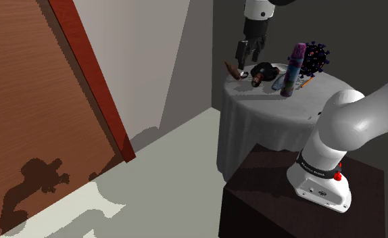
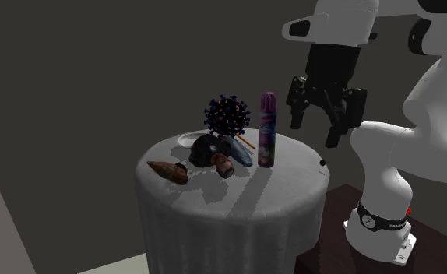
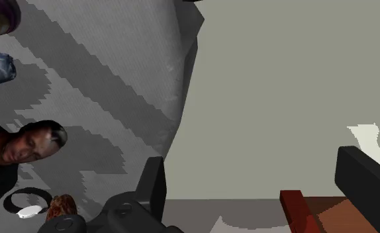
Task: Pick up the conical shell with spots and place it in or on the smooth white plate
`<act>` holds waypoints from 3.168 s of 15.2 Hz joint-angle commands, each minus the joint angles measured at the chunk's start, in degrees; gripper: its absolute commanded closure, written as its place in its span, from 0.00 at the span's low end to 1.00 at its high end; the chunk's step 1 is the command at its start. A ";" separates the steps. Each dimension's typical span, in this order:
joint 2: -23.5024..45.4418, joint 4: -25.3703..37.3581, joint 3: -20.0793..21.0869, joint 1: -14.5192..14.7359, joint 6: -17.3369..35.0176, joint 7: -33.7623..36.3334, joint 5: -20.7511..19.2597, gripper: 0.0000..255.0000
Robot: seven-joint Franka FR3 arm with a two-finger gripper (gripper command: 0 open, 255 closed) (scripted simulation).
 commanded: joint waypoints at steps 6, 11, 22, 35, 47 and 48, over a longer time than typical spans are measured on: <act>4.89 -0.65 -5.68 -1.14 6.90 -7.61 -3.40 0.00; 11.78 0.86 -11.30 -1.77 13.79 -15.18 -5.48 0.00; 32.31 11.62 -22.91 -0.92 26.39 -33.86 -1.71 0.00; 51.28 23.02 -26.67 -2.81 33.28 -49.78 10.54 0.00; 52.61 22.57 -26.49 -3.04 34.87 -50.41 11.50 1.00; 52.61 22.57 -26.49 -3.04 34.87 -50.41 11.50 1.00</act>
